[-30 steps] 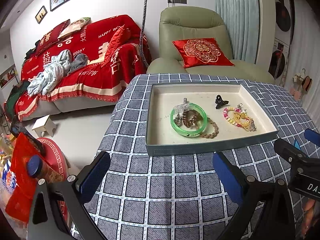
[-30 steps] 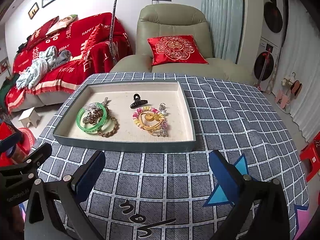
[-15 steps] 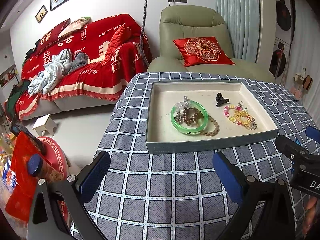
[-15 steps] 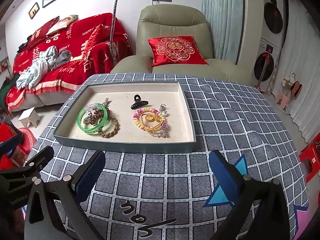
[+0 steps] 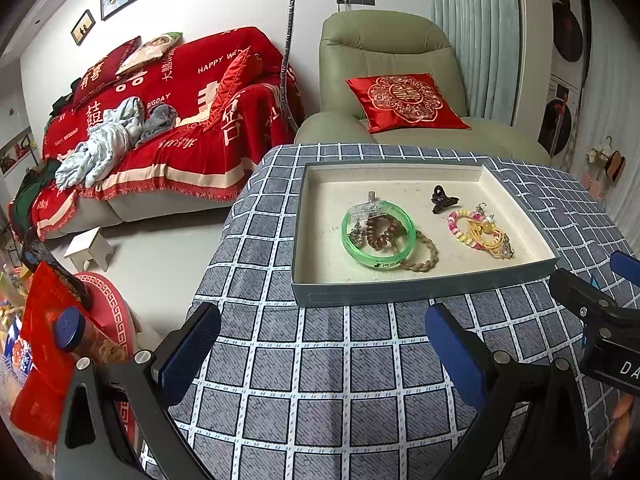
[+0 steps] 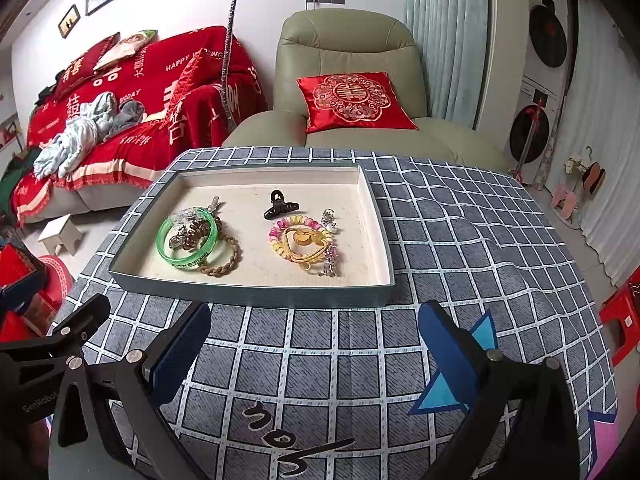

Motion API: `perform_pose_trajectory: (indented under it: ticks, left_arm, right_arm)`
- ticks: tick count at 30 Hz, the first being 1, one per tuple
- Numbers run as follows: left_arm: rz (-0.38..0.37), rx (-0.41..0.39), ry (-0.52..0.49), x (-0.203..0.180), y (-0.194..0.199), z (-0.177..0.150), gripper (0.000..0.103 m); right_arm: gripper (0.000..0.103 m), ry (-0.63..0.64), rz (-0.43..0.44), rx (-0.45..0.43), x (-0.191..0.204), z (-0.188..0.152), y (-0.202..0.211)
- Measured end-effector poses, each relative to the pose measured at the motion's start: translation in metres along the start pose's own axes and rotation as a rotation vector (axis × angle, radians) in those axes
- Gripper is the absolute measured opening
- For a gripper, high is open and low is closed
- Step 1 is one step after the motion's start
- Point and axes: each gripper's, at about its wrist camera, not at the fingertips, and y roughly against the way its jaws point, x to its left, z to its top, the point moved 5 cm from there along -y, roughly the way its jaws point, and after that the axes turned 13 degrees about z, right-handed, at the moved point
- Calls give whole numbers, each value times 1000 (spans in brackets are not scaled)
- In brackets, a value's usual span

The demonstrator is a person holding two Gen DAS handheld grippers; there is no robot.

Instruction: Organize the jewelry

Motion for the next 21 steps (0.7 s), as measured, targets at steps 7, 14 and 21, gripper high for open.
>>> perform_pose_trajectory:
  ticks: [7,14,21]
  left_arm:
    - [-2,2,1,-1,0,0,103]
    - [0,0,-2,0,0,0,103]
    - [1,0,-2,-2,0,0,103]
  right_arm:
    - [103,1,1,0,1,0,0]
    - [103,2,5,-2,3,0,1]
    - [103,2,5,-3,3,1,2]
